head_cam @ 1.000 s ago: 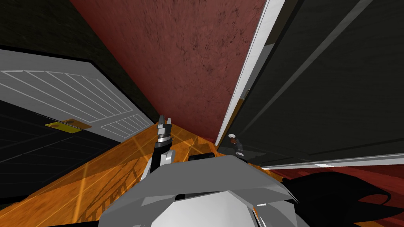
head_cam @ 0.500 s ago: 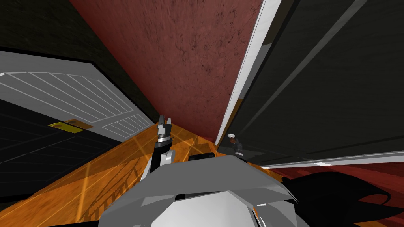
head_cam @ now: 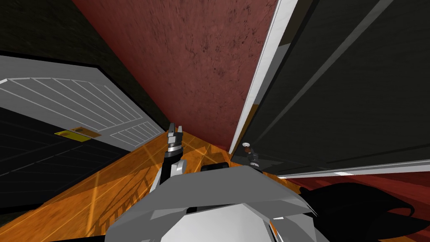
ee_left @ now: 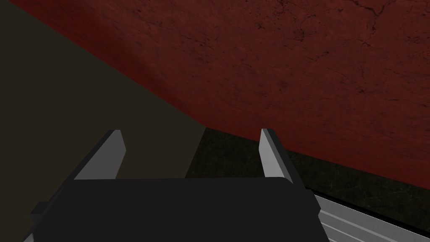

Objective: Pull the door open

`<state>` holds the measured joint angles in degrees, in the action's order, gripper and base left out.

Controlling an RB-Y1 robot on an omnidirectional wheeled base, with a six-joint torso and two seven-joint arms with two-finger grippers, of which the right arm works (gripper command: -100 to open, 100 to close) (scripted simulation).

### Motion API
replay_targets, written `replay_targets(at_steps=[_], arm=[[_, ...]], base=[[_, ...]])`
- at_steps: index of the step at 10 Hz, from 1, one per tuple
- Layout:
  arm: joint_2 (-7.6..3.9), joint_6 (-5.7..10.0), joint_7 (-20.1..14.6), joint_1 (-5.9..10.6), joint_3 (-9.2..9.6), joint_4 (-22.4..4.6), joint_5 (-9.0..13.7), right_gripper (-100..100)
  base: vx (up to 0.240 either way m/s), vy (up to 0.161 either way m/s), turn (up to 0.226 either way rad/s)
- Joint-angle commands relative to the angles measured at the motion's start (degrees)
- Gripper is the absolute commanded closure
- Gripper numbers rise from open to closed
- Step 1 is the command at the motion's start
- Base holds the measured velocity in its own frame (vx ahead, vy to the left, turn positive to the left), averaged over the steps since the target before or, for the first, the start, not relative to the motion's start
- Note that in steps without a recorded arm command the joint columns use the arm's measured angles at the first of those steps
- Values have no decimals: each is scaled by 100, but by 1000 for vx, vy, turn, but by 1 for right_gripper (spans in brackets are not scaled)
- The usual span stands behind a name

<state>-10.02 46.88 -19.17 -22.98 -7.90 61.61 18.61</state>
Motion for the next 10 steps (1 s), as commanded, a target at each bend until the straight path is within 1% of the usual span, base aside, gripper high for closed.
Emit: replay_targets(at_steps=[1,2,3,4,5,6,7,8,9,10], arm=[[57,156,-93,187,110,-123,-41,100],[50,156,-326,181,150,-111,-11,100],[50,156,-327,181,150,-111,-11,100],[43,156,-551,175,189,-99,19,100],[43,156,-560,175,189,-99,19,100],[35,156,-784,169,228,-86,49,100],[35,156,-794,169,228,-86,49,100],[28,156,-1028,163,267,-74,80,100],[20,156,-1172,158,307,-62,110,100],[20,156,-1261,158,307,-62,110,100]], base=[[-4,-6,-15],[-8,-5,-9],[-12,-6,4],[-17,-5,14],[-17,-3,12],[-12,2,-10],[-12,-5,-12],[-22,-12,12],[-25,-11,6],[-16,-3,16]])
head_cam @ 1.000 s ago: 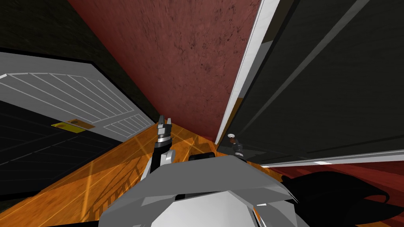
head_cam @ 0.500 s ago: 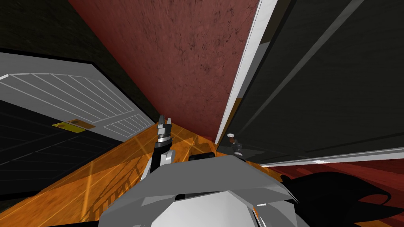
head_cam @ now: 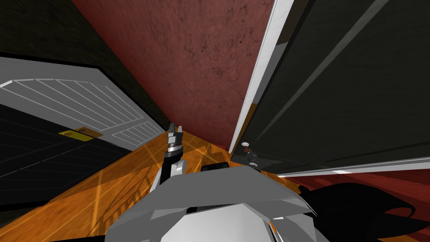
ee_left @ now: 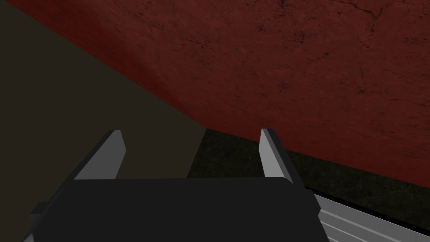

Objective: Pull the door open

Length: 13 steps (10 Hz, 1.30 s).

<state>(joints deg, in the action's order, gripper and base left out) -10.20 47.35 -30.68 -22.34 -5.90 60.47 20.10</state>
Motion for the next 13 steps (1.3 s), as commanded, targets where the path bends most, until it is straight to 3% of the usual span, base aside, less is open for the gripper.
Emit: replay_targets(at_steps=[1,7,9,12,13], arm=[[32,109,-286,88,143,63,-11,100],[5,109,-1141,66,291,108,102,100],[5,109,-1199,66,291,108,102,100],[-9,109,-1616,56,363,130,157,100],[-15,-21,-1712,-125,346,130,266,-100]], base=[[-16,-7,-8],[-16,-5,3],[-19,-5,4],[-8,-1,7],[-44,-21,9]])
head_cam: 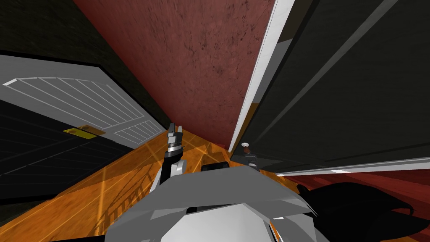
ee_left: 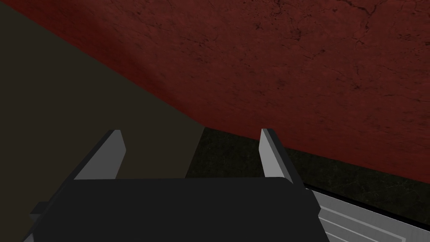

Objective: Pull the door open

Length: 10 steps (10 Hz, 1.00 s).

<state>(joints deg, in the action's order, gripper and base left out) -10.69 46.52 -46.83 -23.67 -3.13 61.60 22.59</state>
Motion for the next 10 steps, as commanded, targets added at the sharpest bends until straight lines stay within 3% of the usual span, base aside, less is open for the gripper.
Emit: replay_targets(at_steps=[1,6,10], arm=[[40,81,-206,-10,98,37,57,-100],[84,215,-981,-137,316,182,355,-100],[114,309,-1547,-228,472,287,567,-100]], base=[[-68,-30,20],[-96,44,78],[-74,-8,54]])
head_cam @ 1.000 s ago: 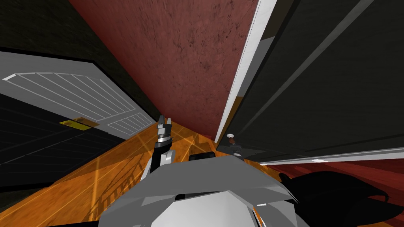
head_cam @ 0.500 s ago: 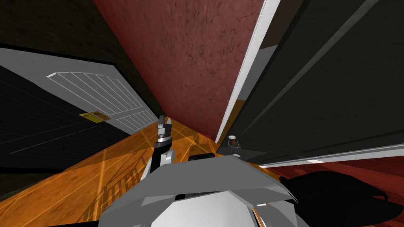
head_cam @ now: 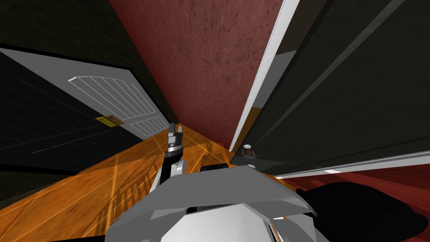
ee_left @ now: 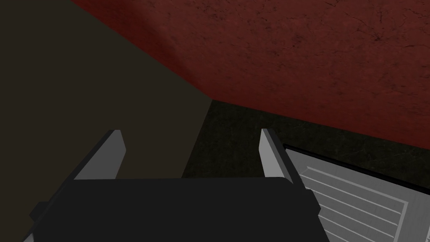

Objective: Pull the door open

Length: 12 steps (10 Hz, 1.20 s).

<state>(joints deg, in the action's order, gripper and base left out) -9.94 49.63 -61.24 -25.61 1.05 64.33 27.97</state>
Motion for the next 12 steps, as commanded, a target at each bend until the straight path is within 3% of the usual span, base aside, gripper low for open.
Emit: replay_targets(at_steps=[1,9,11,12], arm=[[50,28,-286,-64,106,49,102,-100],[103,202,-1325,-234,404,254,507,-100],[112,230,-1494,-262,454,288,574,-100],[81,291,-1402,-234,381,312,552,-100]], base=[[-73,-12,70],[-81,-11,44],[-58,-9,26],[-30,-9,-4]])
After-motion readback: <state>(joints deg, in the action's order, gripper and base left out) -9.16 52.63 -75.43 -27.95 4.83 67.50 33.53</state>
